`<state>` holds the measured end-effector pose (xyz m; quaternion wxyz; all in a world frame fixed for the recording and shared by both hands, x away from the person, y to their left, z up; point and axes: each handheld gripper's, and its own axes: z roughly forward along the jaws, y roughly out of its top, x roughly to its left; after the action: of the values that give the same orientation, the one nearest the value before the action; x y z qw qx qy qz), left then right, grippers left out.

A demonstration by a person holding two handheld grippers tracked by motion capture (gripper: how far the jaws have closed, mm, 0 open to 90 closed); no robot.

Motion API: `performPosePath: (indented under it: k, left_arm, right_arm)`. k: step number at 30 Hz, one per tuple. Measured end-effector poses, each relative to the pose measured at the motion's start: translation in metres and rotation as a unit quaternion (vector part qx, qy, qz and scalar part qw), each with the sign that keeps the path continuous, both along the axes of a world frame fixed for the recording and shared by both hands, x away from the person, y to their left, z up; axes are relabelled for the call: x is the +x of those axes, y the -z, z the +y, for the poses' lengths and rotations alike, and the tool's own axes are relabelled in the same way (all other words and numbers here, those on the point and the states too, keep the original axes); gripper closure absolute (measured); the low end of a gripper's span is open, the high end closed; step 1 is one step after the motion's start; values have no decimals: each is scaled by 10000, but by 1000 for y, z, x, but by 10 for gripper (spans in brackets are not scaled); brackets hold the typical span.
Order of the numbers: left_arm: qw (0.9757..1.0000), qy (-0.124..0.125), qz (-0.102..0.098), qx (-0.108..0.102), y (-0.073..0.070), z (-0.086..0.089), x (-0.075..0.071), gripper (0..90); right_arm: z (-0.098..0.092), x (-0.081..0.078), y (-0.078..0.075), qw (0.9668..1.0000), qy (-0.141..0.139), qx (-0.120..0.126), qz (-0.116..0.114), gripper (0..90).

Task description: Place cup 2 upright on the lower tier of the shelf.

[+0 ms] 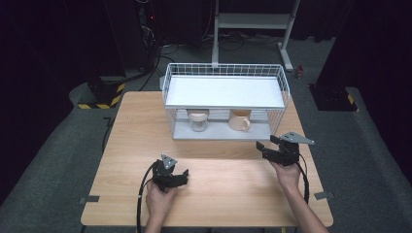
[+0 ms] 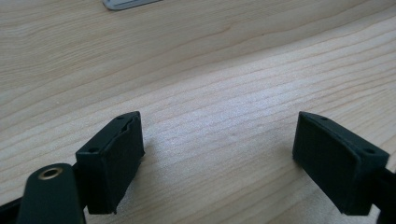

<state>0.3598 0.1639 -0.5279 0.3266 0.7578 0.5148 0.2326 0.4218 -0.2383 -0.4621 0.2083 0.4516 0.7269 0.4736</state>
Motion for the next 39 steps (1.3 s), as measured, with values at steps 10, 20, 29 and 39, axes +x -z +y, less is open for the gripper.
performPosePath:
  k: [10, 20, 29, 39]
  left_arm:
    - [10000, 0, -1, 1, 0, 0, 0, 167]
    - [10000, -10, 4, -4, 0, 0, 0, 167]
    - [10000, -11, 4, -3, 0, 0, 0, 167]
    - [10000, -12, 4, -3, 0, 0, 0, 167]
  right_arm:
    - [-4, -10, 1, 10000, -70, 61, 0, 305]
    - [-7, -20, 4, 9998, -108, 150, 46, 305]
    - [-9, -29, 7, 9997, -141, 200, 85, 307]
    - [-11, -37, 10, 9996, -181, 199, 86, 309]
